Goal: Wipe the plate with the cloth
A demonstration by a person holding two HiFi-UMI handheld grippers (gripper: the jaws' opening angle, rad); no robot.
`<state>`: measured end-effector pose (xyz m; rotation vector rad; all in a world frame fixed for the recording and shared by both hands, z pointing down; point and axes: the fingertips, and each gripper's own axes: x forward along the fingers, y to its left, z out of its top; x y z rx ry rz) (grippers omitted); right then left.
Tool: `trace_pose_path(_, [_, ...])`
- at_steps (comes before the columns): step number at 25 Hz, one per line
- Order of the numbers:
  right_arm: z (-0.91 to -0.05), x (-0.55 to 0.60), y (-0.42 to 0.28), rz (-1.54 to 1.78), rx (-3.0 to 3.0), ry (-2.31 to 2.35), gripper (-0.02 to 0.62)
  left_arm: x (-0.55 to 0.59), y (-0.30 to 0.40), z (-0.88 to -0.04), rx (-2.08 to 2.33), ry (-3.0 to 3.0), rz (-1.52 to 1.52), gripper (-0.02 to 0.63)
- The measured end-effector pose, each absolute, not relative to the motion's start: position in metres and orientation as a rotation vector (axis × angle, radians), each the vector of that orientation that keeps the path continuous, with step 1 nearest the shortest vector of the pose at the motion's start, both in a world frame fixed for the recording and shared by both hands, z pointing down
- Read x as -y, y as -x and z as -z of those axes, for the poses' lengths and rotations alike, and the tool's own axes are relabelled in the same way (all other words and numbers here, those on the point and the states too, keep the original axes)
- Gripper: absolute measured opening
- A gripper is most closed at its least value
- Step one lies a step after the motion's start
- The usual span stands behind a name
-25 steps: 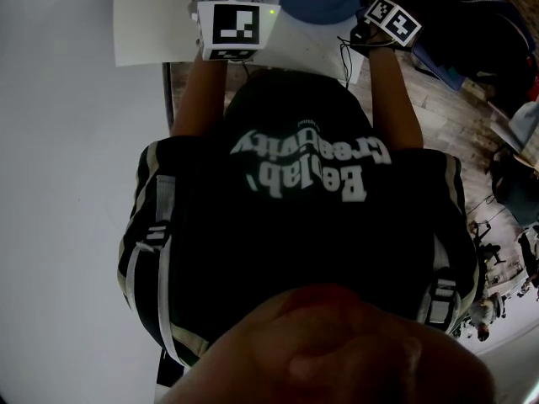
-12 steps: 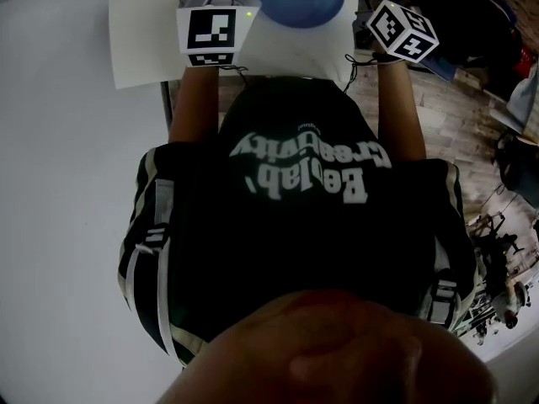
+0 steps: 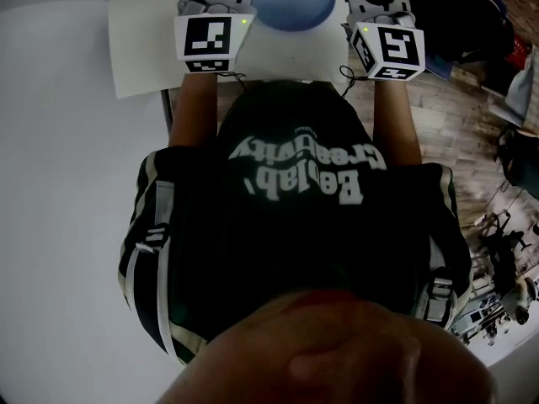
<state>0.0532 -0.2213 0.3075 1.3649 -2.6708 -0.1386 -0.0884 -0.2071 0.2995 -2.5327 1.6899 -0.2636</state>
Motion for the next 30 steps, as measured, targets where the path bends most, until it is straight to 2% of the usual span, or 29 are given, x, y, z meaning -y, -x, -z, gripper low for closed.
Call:
trace_pose_path(7, [-0.295, 0.203, -0.041, 0.277, 2.704, -1.285, 0.054, 0.195, 0.077, -0.290, -1.680, 2.500, 0.222, 0.098])
trace_pose_path(9, [-0.292, 0.195, -0.038, 0.294, 2.717, -1.260, -0.003, 0.191, 0.075, -0.291, -1.676, 2.504, 0.211, 0.098])
trace_pose_path(30, [-0.290, 0.184, -0.032, 0.363, 2.692, -1.251, -0.005, 0.182, 0.067, -0.299, -1.651, 2.540, 0.211, 0.098])
